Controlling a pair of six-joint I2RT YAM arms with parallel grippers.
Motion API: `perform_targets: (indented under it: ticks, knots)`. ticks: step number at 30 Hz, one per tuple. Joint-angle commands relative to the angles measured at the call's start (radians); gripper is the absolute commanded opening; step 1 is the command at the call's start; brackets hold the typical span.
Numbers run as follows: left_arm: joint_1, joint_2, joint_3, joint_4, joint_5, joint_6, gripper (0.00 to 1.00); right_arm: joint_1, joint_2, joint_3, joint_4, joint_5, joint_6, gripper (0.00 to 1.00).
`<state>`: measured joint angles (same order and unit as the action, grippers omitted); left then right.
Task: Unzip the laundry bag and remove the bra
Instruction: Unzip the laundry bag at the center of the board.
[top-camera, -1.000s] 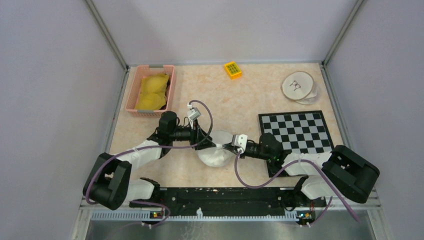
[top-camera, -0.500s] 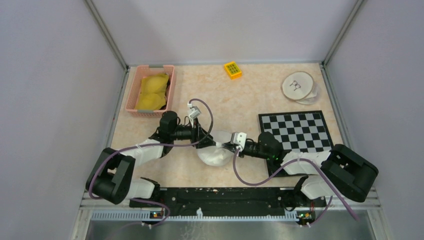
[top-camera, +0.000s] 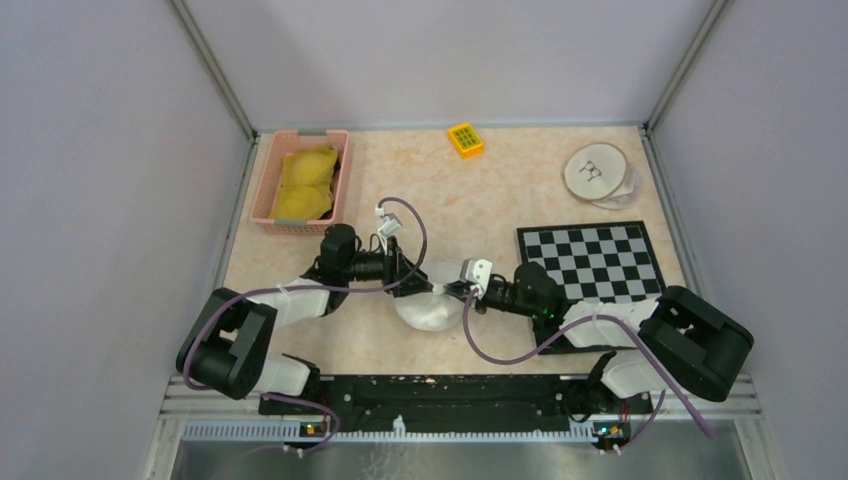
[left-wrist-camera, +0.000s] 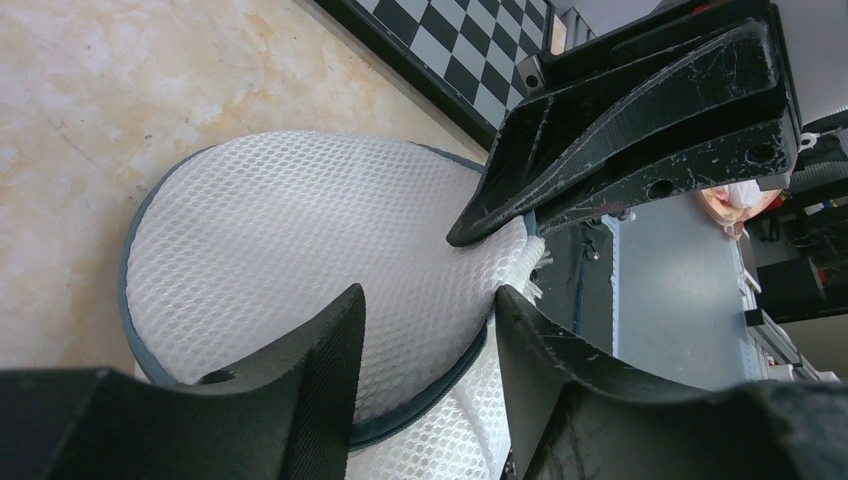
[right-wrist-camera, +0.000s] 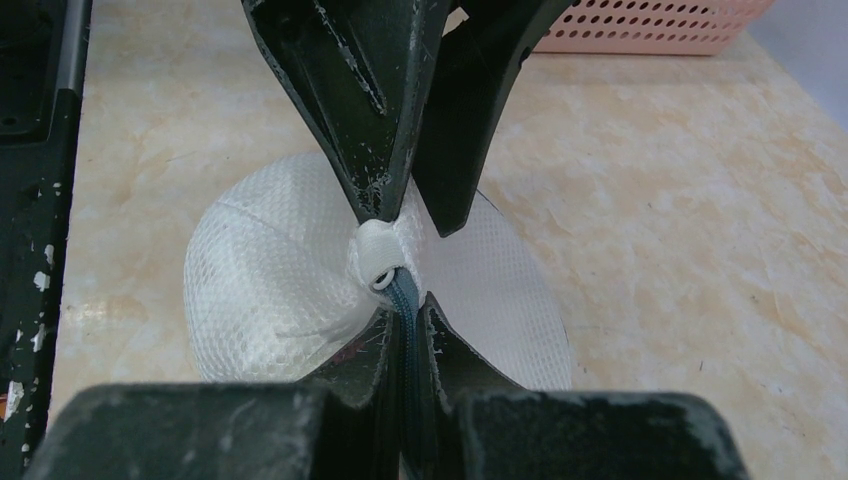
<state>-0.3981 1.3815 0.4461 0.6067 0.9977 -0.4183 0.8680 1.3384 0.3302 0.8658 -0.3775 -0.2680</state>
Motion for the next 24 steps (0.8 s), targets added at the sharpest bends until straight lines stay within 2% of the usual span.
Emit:
perform_targets:
  ticks: [1, 6, 17, 24]
  knots:
    - [-0.011, -0.017, -0.027, 0.018, 0.003, -0.015, 0.54, 0.016, 0.002, 0.055, 0.072, 0.012, 0.033, 0.00]
    - [0.024, -0.055, -0.047, -0.042, -0.064, 0.027, 0.55, 0.016, -0.007, 0.039, 0.072, 0.014, 0.030, 0.00]
    - [0.024, -0.024, -0.038, -0.032, -0.049, 0.033, 0.64, 0.016, -0.004, 0.044, 0.066, 0.021, 0.052, 0.00]
    - [0.007, 0.026, -0.046, 0.101, -0.017, -0.072, 0.63, 0.017, 0.001, 0.040, 0.061, 0.012, 0.068, 0.00]
